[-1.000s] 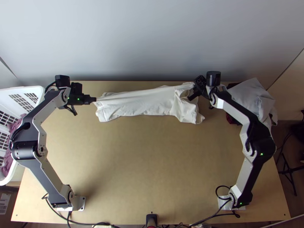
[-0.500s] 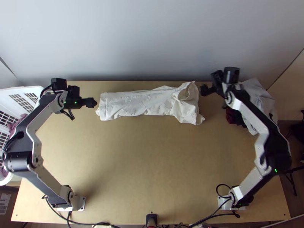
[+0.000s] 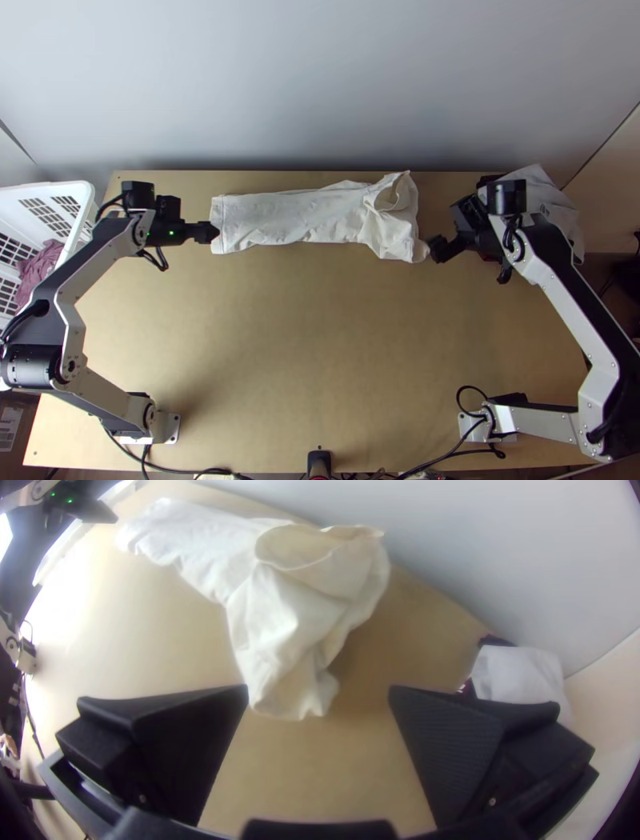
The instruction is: Fold the t-shirt
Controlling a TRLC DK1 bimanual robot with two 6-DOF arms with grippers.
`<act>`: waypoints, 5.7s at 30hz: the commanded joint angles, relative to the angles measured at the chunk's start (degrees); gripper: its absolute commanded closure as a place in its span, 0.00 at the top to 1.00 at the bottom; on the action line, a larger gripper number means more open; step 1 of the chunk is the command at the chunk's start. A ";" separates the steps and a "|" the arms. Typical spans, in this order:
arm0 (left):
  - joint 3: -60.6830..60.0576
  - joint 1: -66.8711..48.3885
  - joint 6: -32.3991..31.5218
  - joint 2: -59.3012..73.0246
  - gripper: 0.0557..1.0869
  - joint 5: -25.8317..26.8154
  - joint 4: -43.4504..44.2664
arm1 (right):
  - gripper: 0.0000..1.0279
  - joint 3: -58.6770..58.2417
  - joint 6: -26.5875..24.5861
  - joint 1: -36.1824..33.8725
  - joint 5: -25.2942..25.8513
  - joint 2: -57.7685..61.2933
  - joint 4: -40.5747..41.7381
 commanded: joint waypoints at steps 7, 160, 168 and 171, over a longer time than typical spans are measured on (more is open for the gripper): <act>1.54 -4.70 -2.67 6.32 0.91 -0.90 3.73 | 0.95 -6.81 2.03 6.98 -3.33 -0.53 -4.54; 60.69 -25.88 -14.19 27.06 0.03 -3.62 -29.67 | 0.93 -8.57 12.23 5.23 -1.40 7.46 12.77; 61.74 -28.35 -18.14 28.99 0.03 -3.62 -24.84 | 0.93 -12.26 13.46 6.55 -1.40 6.85 15.32; 61.74 -28.96 -20.34 29.79 0.03 -3.62 -21.85 | 0.93 -13.22 14.07 6.98 -1.40 6.50 15.93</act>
